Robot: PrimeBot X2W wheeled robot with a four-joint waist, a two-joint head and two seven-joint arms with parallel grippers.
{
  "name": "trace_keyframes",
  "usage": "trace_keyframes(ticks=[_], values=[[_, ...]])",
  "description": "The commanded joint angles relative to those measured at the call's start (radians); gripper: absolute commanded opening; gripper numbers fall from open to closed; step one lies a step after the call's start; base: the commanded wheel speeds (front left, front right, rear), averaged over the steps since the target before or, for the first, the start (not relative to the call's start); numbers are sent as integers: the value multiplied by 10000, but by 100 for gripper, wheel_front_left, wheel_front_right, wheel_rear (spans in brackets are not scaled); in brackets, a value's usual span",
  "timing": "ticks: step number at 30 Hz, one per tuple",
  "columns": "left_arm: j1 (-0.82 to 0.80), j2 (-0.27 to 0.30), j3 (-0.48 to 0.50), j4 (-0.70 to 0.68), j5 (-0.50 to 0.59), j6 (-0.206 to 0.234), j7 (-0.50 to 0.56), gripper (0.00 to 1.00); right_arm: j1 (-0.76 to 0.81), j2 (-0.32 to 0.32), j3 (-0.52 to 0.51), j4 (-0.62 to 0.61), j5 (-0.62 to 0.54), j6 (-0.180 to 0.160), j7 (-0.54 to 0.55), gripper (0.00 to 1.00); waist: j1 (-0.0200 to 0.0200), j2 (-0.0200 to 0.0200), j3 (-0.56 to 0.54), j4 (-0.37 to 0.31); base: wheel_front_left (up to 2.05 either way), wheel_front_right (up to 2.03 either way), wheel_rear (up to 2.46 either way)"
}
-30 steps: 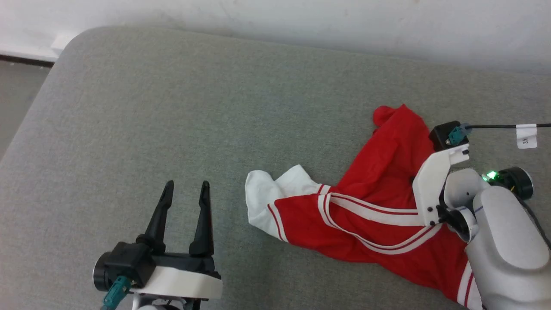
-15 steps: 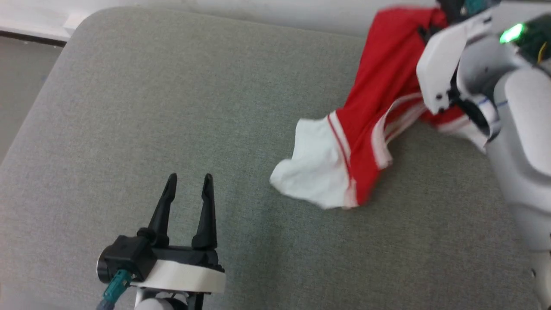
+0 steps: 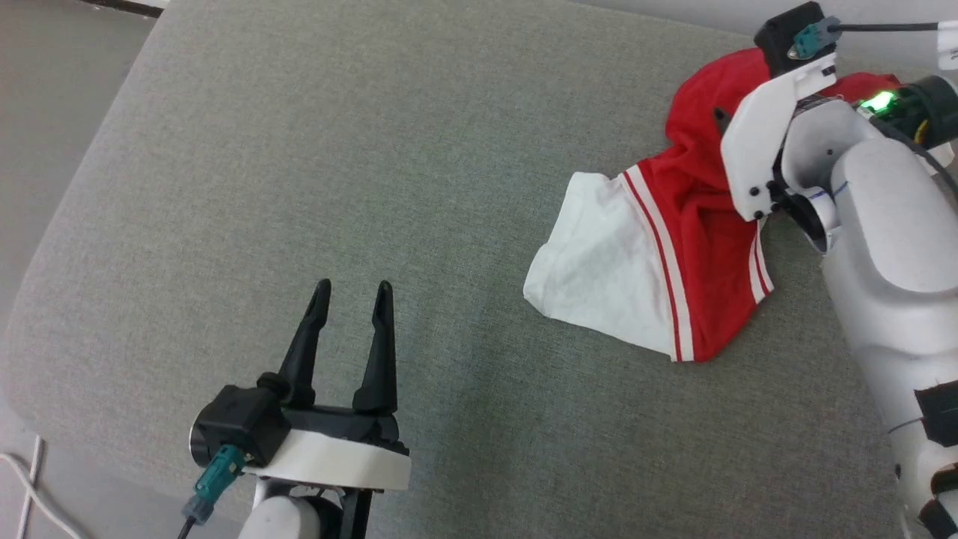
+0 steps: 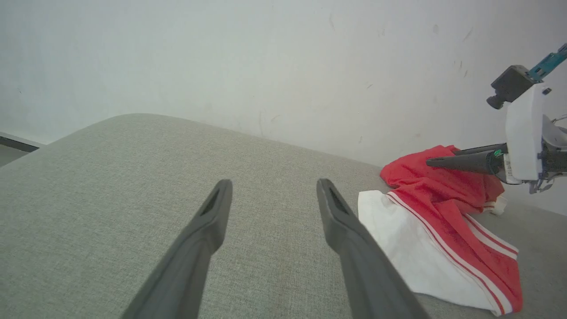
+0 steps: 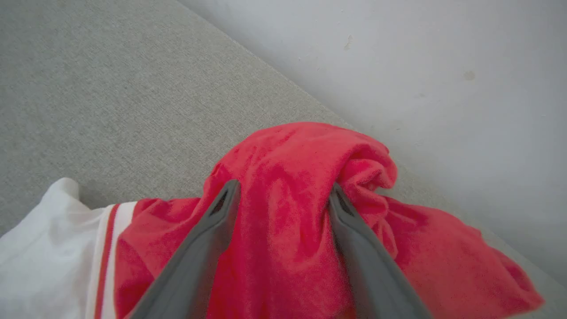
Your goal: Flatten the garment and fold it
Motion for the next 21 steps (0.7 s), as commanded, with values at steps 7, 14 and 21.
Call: trace_keyframes(ticks=[7, 14, 21], values=[[117, -15, 192, 66, 256, 45, -47, 100, 27, 234, -143, -437, 702, -9, -1495, 100, -3, 0, -757, -661, 0, 0, 0], [742, -15, 503, -81, 665, -13, -47, 100, 2020, 144, -1143, -3012, 1328, -9, -2483, 100, -3, 0, -1721, -1535, 0, 0, 0], [1410, -14, 827, -459, 886, -61, -47, 100, 5988, 796, -3212, -7663, 796, -9, -2471, 100, -3, 0, -2410, -2298, 0, 0, 0]])
